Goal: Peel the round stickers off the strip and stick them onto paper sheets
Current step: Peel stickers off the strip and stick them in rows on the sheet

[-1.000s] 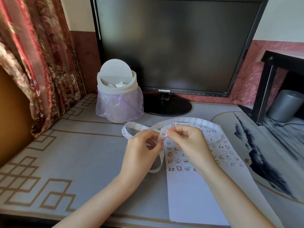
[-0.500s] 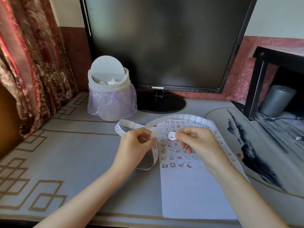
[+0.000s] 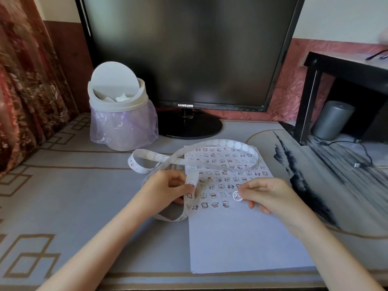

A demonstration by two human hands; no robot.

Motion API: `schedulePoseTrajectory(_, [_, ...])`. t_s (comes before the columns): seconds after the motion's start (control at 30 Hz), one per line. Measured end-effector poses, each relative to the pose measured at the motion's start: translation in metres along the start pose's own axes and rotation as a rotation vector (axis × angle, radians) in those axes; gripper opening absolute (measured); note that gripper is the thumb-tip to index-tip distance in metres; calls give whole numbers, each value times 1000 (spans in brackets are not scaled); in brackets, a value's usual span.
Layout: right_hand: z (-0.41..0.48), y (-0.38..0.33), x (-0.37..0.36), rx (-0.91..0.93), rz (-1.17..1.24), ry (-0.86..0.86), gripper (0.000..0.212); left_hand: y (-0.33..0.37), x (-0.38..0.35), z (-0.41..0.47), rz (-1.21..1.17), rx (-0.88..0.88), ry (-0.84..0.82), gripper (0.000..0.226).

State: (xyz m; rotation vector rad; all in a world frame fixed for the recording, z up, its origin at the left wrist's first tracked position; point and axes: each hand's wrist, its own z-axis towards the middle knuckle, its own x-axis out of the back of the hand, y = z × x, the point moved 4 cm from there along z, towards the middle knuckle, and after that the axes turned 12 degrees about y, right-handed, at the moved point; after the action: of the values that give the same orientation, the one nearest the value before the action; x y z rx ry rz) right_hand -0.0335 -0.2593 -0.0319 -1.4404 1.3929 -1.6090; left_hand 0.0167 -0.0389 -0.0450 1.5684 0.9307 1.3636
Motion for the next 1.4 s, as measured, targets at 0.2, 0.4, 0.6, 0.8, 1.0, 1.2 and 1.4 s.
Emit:
schedulePoseTrajectory(0.2, [-1,10,-3,5,-21,40,7,-2,1,-1,34,-40,29,6])
schedulePoseTrajectory(0.4, [0,13,-6,41,-49,91,12,-1,0,-2,50,-91,40,9])
schedulePoseTrajectory(0.6, [0,13,-8,43,-62,93,10,-1,0,-2,41,-104,32,11])
schedulePoseTrajectory(0.8, [2,15,-10,77,-93,127,13,-1,0,-3,22,-92,24,11])
schedulePoseTrajectory(1.0, [3,17,-10,89,-108,135,15,-1,0,-2,23,-92,23,9])
schedulePoseTrajectory(1.2, [2,15,-9,66,-85,110,12,-1,0,-3,10,-89,14,9])
schedulePoseTrajectory(1.4, [0,13,-6,50,-64,67,8,-3,0,-2,20,-88,13,8])
